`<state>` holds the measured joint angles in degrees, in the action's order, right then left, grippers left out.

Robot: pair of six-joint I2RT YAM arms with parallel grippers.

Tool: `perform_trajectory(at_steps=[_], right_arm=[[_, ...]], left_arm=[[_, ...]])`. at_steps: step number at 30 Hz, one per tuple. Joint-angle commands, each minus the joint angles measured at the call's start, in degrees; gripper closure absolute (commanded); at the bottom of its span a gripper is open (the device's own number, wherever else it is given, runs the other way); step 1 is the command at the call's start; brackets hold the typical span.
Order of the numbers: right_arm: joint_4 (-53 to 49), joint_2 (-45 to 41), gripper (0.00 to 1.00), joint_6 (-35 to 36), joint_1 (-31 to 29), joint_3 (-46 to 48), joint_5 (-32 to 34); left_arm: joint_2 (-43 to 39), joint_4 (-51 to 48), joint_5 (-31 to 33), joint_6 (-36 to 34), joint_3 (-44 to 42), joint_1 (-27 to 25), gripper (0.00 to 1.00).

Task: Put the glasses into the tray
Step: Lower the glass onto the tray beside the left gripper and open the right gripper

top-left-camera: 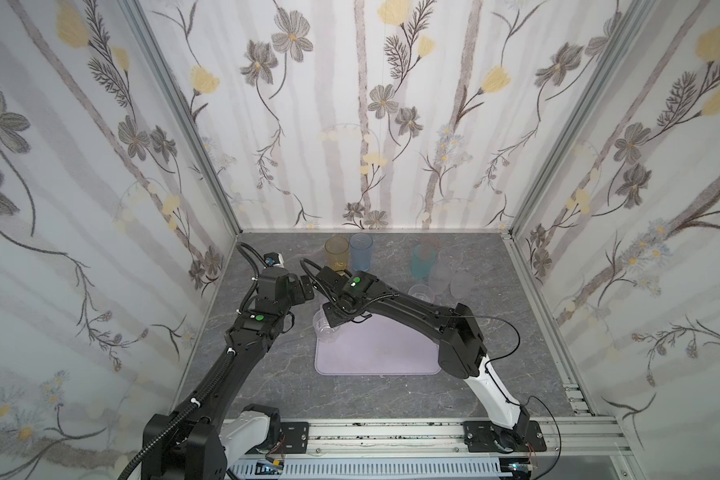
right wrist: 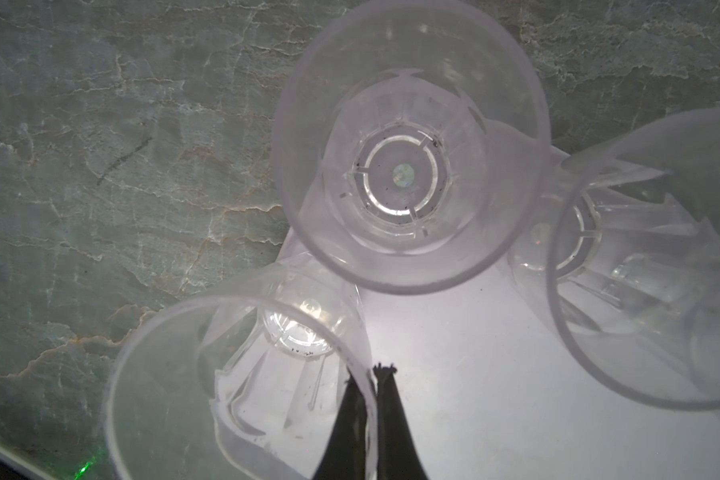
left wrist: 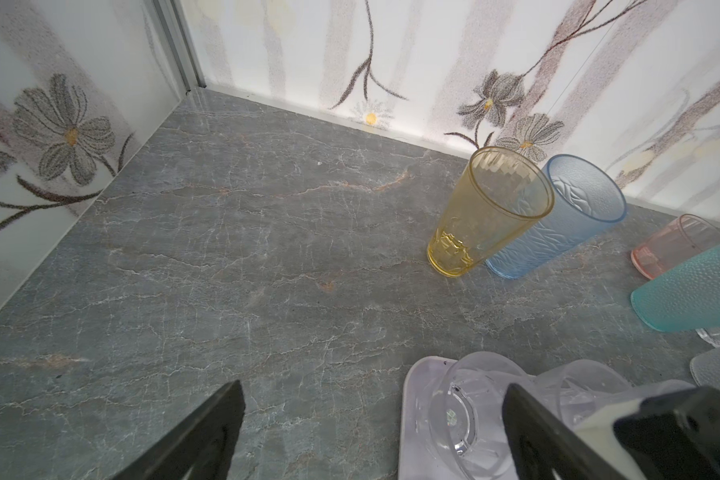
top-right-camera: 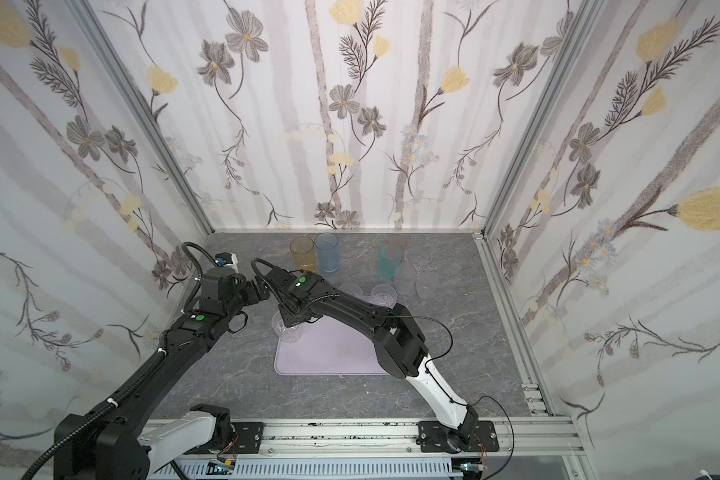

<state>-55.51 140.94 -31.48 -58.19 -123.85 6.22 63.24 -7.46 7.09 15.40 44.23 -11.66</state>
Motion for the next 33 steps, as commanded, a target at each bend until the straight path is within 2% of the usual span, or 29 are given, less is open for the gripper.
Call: perform_trajectory(at_steps=[1, 5, 10, 16, 33], right_arm=[[0.66, 0.80, 1.00, -0.61, 0.95, -1.11, 2.04], [1.33, 0.91, 1.00, -0.25, 1.94, -1.08, 2.88], [1.40, 1.09, 1.00, -0.46, 1.01, -1.36, 0.57], [0.30, 0.02, 1.00, -0.94, -0.67, 0.80, 1.08], [1.85, 0.69, 0.98, -1.91, 0.09, 0.80, 2.48]], left_arm=[[-0.20, 2.78, -1.00, -0.46, -0.37, 0.06, 0.00], [-0.24, 4.01, -1.82, -0.19, -0.98, 0.06, 0.00], [-0.14, 4.48, -1.82, 0.16, -1.25, 0.06, 0.00], [-0.18, 4.74, -2.15, 0.70, -1.17, 0.06, 0.00], [-0.40, 4.83, -2.77, 1.34, -1.07, 0.06, 0.00]])
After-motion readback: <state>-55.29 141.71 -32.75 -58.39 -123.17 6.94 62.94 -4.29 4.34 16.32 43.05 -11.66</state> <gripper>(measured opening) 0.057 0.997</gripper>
